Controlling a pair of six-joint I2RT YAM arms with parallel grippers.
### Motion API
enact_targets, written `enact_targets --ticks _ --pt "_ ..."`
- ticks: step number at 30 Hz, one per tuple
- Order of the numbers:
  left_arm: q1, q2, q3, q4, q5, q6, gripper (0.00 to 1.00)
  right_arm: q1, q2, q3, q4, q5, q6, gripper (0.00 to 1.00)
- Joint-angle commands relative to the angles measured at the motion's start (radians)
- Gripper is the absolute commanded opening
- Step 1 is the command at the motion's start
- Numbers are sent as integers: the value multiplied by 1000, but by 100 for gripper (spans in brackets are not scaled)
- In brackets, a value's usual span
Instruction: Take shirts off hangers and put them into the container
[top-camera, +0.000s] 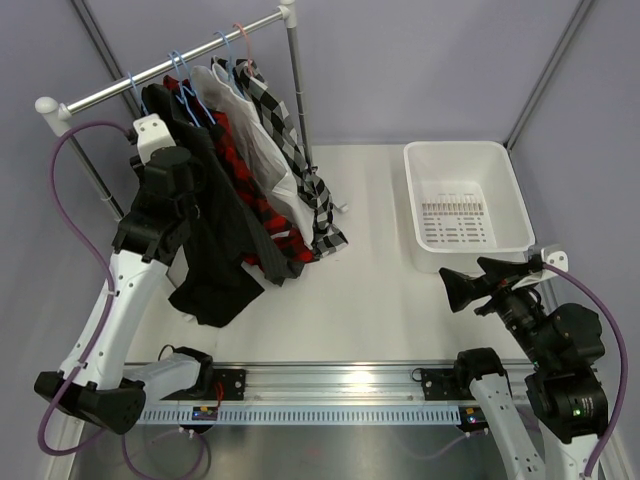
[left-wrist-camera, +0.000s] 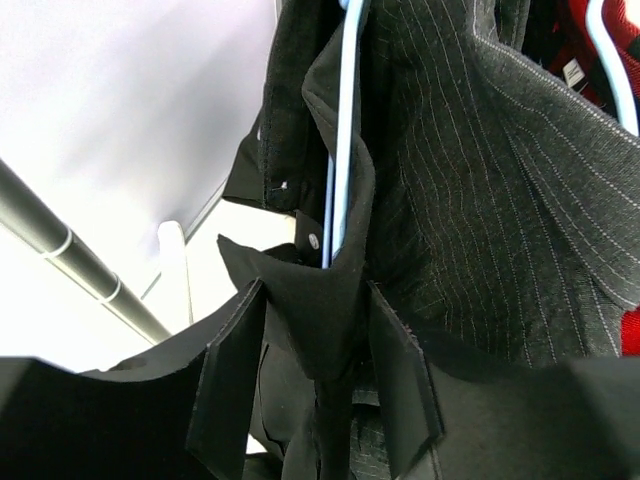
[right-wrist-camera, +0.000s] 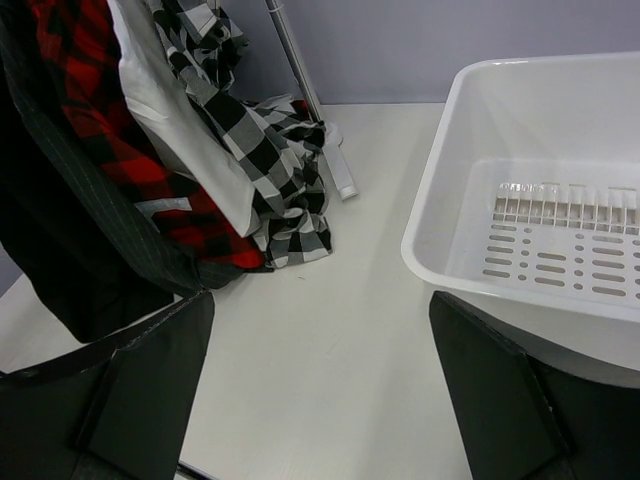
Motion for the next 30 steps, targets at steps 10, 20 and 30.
enact_targets --ticks 10,20,30 --pt "30 21 27 54 -12 3 14 18 -25 -2 19 3 -15 99" --pt "33 -120 89 50 3 90 0 18 -24 -2 16 20 -13 99" --pt "31 -205 159 -51 184 73 0 18 -21 -8 21 13 -5 100"
